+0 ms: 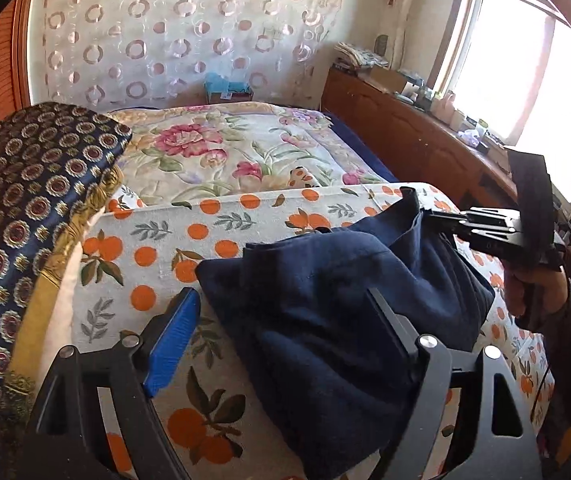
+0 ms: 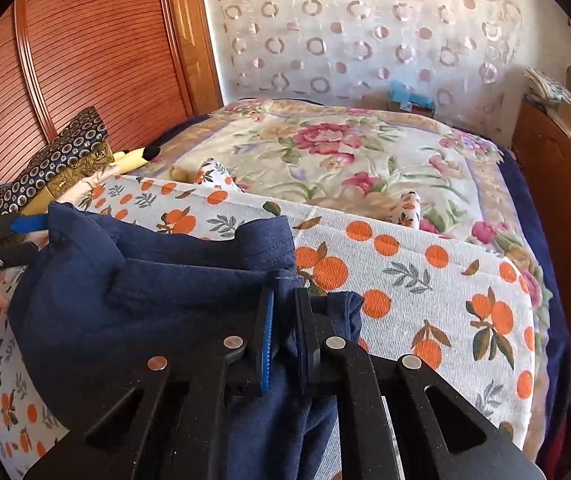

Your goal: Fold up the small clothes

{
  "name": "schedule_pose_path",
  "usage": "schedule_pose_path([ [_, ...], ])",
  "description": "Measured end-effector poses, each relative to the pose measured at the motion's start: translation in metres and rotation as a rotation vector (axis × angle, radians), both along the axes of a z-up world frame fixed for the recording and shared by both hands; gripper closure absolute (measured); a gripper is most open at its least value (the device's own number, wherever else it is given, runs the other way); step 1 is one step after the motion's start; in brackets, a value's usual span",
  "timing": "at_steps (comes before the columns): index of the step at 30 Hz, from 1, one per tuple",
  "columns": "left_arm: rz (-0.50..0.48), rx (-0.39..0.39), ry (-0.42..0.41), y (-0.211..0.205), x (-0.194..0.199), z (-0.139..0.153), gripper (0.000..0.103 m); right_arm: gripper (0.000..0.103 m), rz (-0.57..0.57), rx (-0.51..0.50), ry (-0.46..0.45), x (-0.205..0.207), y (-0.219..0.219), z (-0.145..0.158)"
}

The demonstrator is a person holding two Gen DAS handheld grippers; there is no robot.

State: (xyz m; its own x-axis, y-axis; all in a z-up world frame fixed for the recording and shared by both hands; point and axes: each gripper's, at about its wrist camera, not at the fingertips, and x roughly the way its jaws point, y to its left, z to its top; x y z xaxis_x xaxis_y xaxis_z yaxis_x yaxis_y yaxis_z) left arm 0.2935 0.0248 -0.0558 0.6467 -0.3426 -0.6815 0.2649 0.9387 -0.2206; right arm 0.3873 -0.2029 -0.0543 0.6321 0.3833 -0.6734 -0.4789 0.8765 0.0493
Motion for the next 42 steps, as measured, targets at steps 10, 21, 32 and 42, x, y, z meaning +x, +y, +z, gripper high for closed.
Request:
schedule_pose_path([
  [10, 0.039, 0.046, 0.069, -0.002, 0.023, -0.019, 0.021, 0.038, -0.031, 0.019, 0.022, -0.01, -0.003, 0.007],
  [21, 0.02, -0.034, 0.13, 0.006, 0.041, -0.042, 0.021, 0.037, -0.04, 0.057, 0.114, 0.009, -0.003, -0.002],
  [32, -0.038, 0.007, 0.091, -0.011, 0.034, -0.036, 0.069, 0.077, 0.043, 0.095, 0.127, 0.002, -0.005, -0.005],
  [42, -0.084, -0.026, -0.015, -0.008, -0.001, 0.005, 0.086, 0.089, 0.102, 0.002, -0.009, -0.031, 0.007, 0.03],
])
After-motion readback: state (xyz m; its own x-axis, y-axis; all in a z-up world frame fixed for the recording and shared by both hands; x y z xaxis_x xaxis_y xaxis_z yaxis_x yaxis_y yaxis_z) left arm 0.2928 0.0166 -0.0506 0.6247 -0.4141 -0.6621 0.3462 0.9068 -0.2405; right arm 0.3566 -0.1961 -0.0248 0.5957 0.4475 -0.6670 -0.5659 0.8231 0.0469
